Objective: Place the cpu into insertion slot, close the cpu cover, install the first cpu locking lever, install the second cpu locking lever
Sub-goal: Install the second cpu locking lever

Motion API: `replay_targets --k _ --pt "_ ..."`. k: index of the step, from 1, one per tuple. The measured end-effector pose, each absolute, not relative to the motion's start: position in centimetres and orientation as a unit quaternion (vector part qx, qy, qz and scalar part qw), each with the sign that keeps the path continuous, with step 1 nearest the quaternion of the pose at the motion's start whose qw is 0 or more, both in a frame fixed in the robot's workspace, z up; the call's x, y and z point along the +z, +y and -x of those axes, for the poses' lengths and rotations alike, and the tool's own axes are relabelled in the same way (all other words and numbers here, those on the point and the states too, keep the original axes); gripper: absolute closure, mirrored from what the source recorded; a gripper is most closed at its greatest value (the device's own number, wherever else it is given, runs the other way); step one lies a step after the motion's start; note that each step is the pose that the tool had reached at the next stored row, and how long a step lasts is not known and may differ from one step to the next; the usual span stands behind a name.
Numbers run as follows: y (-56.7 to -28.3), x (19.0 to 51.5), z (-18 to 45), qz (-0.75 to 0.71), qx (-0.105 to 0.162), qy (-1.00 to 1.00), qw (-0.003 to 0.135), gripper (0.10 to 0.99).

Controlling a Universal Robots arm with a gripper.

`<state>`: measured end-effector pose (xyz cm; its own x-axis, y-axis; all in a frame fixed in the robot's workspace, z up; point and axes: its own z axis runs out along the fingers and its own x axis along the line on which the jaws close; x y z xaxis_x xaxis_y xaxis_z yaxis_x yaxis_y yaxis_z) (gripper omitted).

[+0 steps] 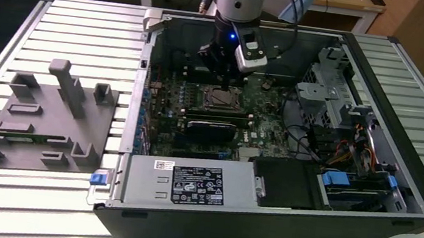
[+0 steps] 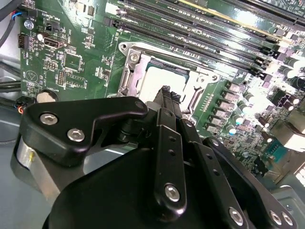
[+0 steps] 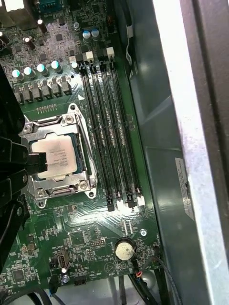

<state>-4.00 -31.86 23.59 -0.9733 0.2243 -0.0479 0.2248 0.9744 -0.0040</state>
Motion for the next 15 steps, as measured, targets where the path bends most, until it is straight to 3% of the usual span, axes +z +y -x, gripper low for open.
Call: replay_targets --k 15 --pt "-32.45 23.62 4.0 -0.113 -0.005 0.993 0.024 0.98"
